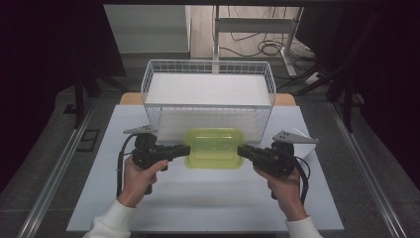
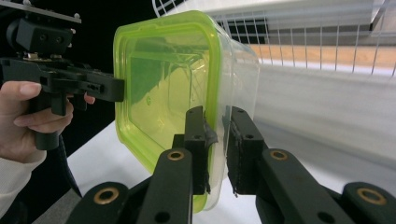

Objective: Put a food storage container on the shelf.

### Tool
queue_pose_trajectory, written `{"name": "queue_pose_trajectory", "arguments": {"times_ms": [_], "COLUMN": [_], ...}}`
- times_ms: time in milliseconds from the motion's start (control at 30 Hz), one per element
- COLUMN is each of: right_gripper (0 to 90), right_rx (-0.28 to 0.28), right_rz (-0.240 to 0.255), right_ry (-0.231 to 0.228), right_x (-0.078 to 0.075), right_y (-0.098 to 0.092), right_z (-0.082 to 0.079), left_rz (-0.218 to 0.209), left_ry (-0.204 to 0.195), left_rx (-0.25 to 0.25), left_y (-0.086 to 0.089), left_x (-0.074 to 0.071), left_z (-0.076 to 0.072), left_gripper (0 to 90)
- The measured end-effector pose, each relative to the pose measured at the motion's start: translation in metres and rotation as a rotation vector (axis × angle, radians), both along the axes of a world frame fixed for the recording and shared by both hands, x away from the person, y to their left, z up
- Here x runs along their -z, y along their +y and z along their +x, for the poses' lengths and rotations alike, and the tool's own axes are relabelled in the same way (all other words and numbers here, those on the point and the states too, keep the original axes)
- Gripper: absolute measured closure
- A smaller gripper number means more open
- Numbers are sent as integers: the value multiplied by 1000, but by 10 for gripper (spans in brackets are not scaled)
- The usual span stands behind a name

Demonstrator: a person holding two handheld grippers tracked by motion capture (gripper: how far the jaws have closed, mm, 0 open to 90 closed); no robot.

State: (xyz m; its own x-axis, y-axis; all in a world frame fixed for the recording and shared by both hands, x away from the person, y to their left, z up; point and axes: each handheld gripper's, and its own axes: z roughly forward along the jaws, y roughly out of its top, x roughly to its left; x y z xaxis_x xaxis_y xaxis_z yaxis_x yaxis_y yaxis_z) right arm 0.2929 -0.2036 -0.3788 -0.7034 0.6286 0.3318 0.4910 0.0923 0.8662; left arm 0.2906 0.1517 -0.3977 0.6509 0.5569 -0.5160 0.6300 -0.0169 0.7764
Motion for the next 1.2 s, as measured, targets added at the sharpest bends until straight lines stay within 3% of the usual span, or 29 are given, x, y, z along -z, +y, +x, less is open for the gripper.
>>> {"name": "queue_pose_trajectory", "arguments": {"times_ms": [333,700,1000,1200], "right_gripper": [794,795,794,795], "right_rx": [2,7,18,15], "right_rz": [3,3,0,1], "right_ry": [-34,-63,-72,-43], "right_x": [-22,-48,-69,-81], "right_y": [6,11,10,12], "right_z": [18,49,71,90], "left_rz": [11,17,14,10], "left_ry": [-31,-52,-64,-48], "left_rx": [-4,-5,2,0], "left_y": [6,9,8,12], "left_x": [-28,-52,-72,-82], "left_z": [21,52,79,97], "left_gripper": [815,815,815,815]}}
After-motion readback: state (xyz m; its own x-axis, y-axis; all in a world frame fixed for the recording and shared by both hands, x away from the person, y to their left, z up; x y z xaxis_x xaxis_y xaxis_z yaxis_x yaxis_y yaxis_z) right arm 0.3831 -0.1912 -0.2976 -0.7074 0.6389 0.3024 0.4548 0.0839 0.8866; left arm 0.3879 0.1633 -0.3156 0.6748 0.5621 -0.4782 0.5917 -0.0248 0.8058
